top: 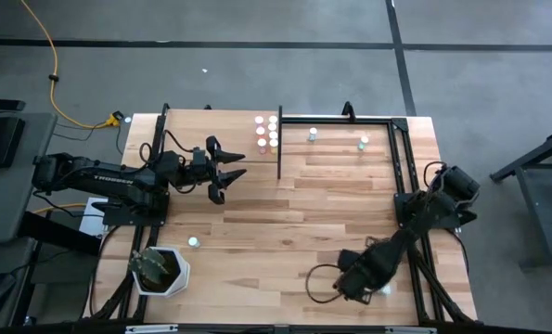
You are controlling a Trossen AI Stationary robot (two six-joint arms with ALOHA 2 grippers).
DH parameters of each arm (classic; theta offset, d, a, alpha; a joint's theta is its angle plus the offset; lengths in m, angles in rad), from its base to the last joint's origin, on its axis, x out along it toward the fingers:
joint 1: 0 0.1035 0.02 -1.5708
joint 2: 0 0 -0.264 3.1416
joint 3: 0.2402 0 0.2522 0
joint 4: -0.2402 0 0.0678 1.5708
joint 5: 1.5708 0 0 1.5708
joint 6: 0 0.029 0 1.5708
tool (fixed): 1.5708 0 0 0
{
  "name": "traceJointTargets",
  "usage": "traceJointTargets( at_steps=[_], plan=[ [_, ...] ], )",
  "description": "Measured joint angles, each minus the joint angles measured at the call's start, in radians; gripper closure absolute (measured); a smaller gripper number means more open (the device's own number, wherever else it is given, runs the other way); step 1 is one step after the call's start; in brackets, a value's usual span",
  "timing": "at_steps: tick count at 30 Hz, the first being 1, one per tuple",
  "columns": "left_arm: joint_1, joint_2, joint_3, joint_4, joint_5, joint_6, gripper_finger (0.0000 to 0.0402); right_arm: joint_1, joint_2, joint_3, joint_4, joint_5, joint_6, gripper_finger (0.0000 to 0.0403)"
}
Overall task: Pick and place medicine bottles onto shelf by color
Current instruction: Put the orange pill bottle on the shelf
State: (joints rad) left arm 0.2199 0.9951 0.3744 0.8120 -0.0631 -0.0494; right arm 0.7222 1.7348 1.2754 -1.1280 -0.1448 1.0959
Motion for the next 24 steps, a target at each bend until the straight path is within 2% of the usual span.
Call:
traceJointTargets(
  at_steps=[7, 13, 17, 20, 24],
  plan=[
    [0.000, 0.000, 0.000, 0.000, 0.001, -0.002, 0.0206, -0.109, 0.000, 0.241, -0.029, 0.227, -0.404, 0.0297],
    [0.000, 0.000, 0.000, 0.000, 0.078, -0.003, 0.0206, -0.223, -0.001, 0.425, -0.029, 0.442, -0.771, 0.0297],
    [-0.007, 0.000, 0.000, 0.000, 0.081, 0.000, 0.0206, -0.324, -0.001, 0.515, -0.010, 0.545, -0.973, 0.0297],
    [-0.013, -0.011, 0.000, -0.001, 0.034, 0.000, 0.0206, -0.415, -0.001, 0.562, 0.041, 0.562, -1.085, 0.0297],
    [-0.037, -0.050, 0.000, -0.021, -0.124, 0.000, 0.0206, -0.521, 0.000, 0.601, 0.150, 0.564, -1.246, 0.0297]
  ],
)
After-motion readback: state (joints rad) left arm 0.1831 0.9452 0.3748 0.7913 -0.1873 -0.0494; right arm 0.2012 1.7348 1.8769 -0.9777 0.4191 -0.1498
